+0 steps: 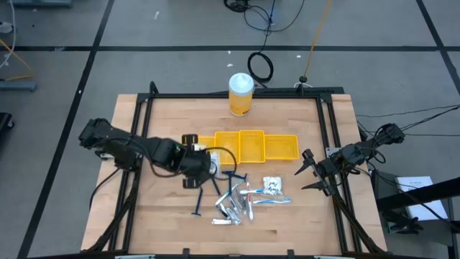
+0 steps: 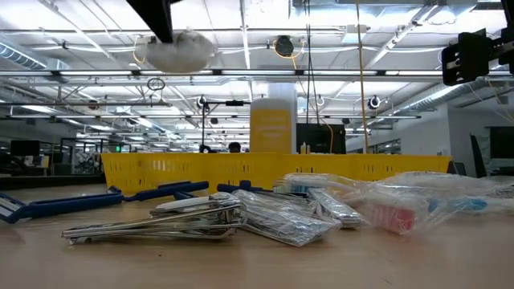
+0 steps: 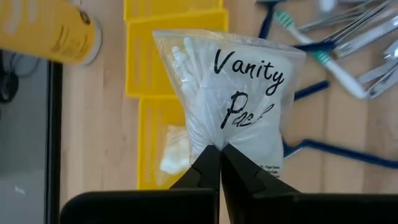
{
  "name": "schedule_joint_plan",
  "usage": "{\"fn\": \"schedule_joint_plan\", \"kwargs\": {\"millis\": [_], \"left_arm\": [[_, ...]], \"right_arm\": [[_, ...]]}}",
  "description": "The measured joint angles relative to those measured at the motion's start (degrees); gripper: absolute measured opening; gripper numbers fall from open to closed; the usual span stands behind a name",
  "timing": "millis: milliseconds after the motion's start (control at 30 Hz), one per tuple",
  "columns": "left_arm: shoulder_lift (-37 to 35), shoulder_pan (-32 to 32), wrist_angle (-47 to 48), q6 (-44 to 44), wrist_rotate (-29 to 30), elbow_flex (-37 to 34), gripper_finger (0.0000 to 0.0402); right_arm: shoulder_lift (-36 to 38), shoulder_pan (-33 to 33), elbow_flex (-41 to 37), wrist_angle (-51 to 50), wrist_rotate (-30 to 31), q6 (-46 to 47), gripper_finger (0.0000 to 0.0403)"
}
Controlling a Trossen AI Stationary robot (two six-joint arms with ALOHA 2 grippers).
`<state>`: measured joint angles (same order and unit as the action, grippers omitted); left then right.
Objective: Pick & Place Travel size toiletries
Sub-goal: Put the bottom vanity pack into the left yellow bin
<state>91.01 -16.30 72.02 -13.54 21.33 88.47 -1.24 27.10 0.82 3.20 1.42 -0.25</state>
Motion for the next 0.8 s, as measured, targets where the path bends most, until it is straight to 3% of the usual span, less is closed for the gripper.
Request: {"fn": "schedule_joint_plan", "kwargs": {"millis": [433,800], "left_arm": [[-4.7,3.3,-2.3,1.2,-0.1,-2.6,0.0002],[-24.7,12.0,-23.0,1.2,-3.3,-29.7,0.0001]], "right_arm": [[0.0,0.0,0.0,0.0,0.0,0.0,0.0254],[0.0,0.0,0.0,0.0,0.0,0.0,0.0254]]}}
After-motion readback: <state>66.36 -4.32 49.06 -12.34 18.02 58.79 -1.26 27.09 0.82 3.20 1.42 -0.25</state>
